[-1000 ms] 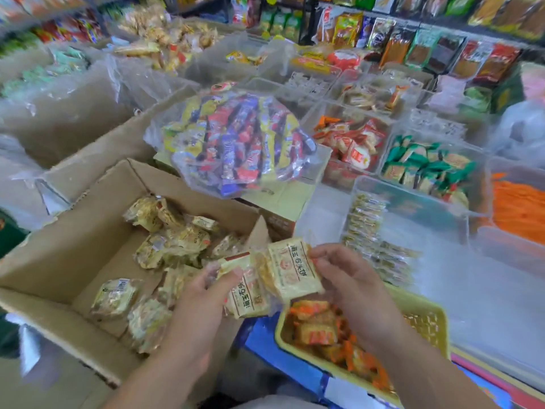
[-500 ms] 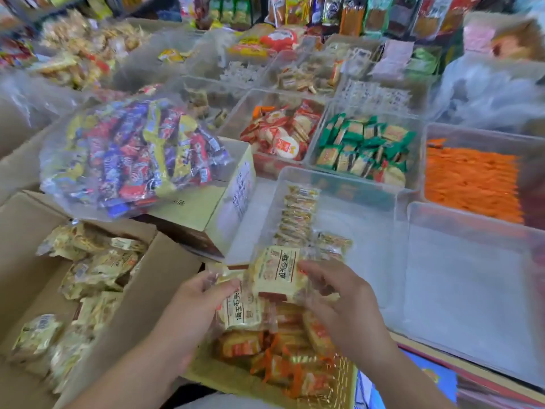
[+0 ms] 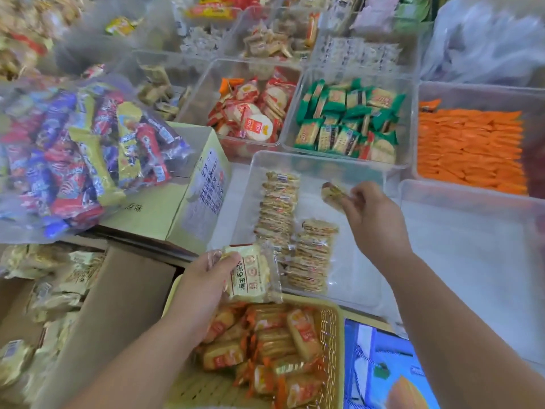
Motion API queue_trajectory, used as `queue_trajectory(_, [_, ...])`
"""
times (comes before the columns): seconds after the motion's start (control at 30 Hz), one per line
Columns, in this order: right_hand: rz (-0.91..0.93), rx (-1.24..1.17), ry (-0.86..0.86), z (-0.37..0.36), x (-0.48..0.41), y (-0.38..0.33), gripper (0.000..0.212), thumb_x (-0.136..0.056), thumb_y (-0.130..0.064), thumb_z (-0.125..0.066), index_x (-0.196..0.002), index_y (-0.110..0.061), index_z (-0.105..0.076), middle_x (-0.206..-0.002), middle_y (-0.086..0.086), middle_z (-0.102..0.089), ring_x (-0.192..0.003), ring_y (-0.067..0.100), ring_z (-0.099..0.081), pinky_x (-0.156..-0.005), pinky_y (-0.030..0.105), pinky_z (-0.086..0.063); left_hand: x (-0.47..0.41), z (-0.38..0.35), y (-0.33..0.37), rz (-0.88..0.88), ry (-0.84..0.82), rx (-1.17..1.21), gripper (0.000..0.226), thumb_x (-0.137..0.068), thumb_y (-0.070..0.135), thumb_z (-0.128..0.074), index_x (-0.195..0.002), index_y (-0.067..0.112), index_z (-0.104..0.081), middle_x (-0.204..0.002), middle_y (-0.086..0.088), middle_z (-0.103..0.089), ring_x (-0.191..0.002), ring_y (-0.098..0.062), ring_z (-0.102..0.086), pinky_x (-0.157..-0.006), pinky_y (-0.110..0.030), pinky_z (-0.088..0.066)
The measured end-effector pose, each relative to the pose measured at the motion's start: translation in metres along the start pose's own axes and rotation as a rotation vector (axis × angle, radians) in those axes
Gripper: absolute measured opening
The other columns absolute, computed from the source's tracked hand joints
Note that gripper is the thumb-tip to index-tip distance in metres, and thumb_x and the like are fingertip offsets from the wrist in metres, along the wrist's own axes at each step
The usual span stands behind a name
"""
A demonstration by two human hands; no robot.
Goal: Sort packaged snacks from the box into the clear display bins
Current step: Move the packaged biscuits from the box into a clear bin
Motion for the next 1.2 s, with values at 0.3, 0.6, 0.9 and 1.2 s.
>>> queue_trajectory(0.3, [-0.136, 0.301, -0.529, -0.103, -0.049, 0.053, 0.013, -0.101, -0.026, -0.053, -0.102, -0.016, -0.045, -0.097, 0.011, -0.06, -0.084, 0.031, -0.055, -0.066, 0.037, -0.042, 0.001, 0.009, -0.015, 0.014, -0.112, 0.05, 0.02, -0.103, 0.021, -0.058, -0.112, 0.008, -0.071, -0.066, 0.008, -0.072, -0.044, 0.001, -0.059, -0.044, -0.011, -0.043])
queue_trajectory(0.6, [-0.108, 0.199, -0.814, -0.118, -0.049, 0.038, 0.045, -0.107, -0.041, -0.042, -0.146, -0.021, -0.049, -0.149, 0.008, -0.051, -0.129, 0.029, -0.05, -0.102, 0.034, -0.04, -0.004, 0.011, -0.019, 0.067, -0.132, 0.158, 0.021, -0.101, 0.027, -0.062, -0.117, 0.017, -0.072, -0.109, -0.013, -0.078, -0.101, -0.031, -0.076, -0.096, -0.05, -0.055])
queue_trajectory(0.9, [-0.075, 0.088, -0.957, -0.119, -0.036, 0.038, 0.088, -0.084, -0.05, -0.077, -0.156, -0.042, -0.026, -0.163, -0.001, -0.031, -0.146, 0.025, -0.033, -0.116, 0.041, -0.028, -0.005, 0.01, -0.023, 0.038, -0.154, 0.164, 0.018, -0.1, 0.028, -0.063, -0.113, 0.02, -0.072, -0.105, -0.01, -0.079, -0.093, -0.024, -0.077, -0.073, -0.034, -0.056])
queue_trajectory(1.2, [-0.183, -0.118, -0.807, -0.123, -0.03, 0.043, 0.083, -0.079, -0.05, -0.082, -0.149, -0.041, -0.039, -0.152, 0.001, -0.047, -0.136, 0.024, -0.046, -0.104, 0.032, -0.037, -0.002, 0.008, -0.021, 0.025, -0.165, 0.144, 0.015, -0.099, 0.033, -0.064, -0.093, 0.039, -0.077, -0.101, -0.005, -0.08, -0.083, -0.016, -0.077, -0.059, -0.02, -0.055])
Point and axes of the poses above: each hand's wrist, its own x-axis away from the middle knuckle, its own z-axis out of the back of the hand, y = z × x, the point moved 5 cm from there along -x, towards the middle knuckle
